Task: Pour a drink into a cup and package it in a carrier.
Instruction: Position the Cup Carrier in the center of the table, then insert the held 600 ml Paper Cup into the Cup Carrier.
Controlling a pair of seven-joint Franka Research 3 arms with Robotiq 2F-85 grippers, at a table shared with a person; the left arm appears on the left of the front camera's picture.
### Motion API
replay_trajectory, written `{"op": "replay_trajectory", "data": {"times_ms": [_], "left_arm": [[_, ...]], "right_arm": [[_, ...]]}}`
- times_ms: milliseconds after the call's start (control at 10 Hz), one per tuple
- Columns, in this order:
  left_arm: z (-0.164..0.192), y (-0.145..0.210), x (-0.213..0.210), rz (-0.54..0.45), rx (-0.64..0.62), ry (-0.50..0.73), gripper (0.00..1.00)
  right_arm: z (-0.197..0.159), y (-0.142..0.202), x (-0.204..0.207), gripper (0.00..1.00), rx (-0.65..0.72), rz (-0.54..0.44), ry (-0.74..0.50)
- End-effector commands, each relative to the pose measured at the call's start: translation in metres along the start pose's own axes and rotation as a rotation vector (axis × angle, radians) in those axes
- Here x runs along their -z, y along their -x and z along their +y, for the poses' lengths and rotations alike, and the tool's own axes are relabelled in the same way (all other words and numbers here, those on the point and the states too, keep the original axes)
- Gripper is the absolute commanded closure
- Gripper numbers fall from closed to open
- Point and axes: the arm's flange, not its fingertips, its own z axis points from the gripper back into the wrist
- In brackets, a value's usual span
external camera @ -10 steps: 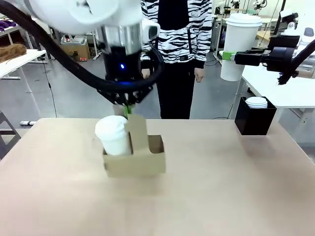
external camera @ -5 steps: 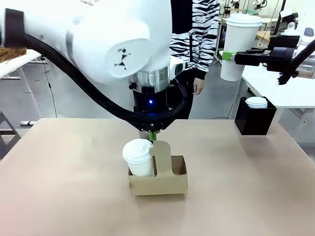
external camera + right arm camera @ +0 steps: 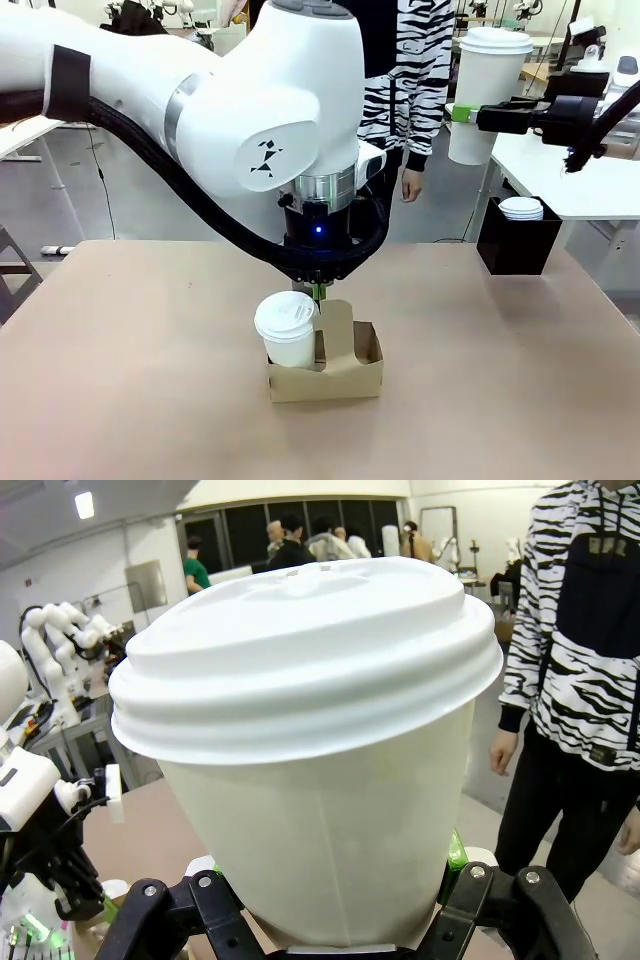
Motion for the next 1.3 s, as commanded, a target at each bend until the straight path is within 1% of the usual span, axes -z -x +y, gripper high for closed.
{"op": "replay_trajectory", "data": {"times_ms": [0,300,400,500,600,700,800,900,1000,1100,1200], "left_arm": [[0.003,-0.002,-0.003,-0.002,-0.014,0.006,0.98],[0.003,-0.002,-0.003,-0.002,-0.014,0.006,0.98],[0.0,-0.003,-0.005,-0.006,-0.005,0.008,0.41],[0.008,-0.003,-0.015,0.024,0.021,0.024,0.41],[0.015,-0.003,-0.03,0.042,0.048,0.047,0.0],[0.021,-0.003,-0.047,0.07,0.088,0.067,0.37],[0.033,-0.005,-0.071,0.094,0.148,0.089,0.0],[0.049,-0.006,-0.093,0.088,0.19,0.143,0.0],[0.069,-0.011,-0.112,0.09,0.241,0.168,0.06],[0.095,-0.018,-0.124,0.102,0.313,0.198,0.0],[0.126,-0.027,-0.128,0.121,0.38,0.225,0.0]], "right_arm": [[0.0,-0.003,0.002,0.19,0.001,-0.008,-0.007],[0.0,-0.003,0.002,0.19,0.001,-0.008,-0.007],[0.0,-0.003,0.002,0.19,0.001,-0.008,-0.007],[0.0,-0.003,0.002,0.19,0.001,-0.008,-0.007],[0.0,-0.003,0.002,0.19,0.001,-0.008,-0.007],[0.0,0.0,0.0,0.19,0.0,0.0,0.0],[0.0,0.014,0.016,0.19,-0.017,0.032,-0.093],[-0.005,0.026,0.029,0.19,-0.01,0.044,-0.162],[-0.006,0.042,0.04,0.19,-0.005,0.064,-0.212],[0.003,0.058,0.049,0.19,-0.017,0.09,-0.278],[0.013,0.071,0.054,0.19,-0.034,0.101,-0.364]]}}
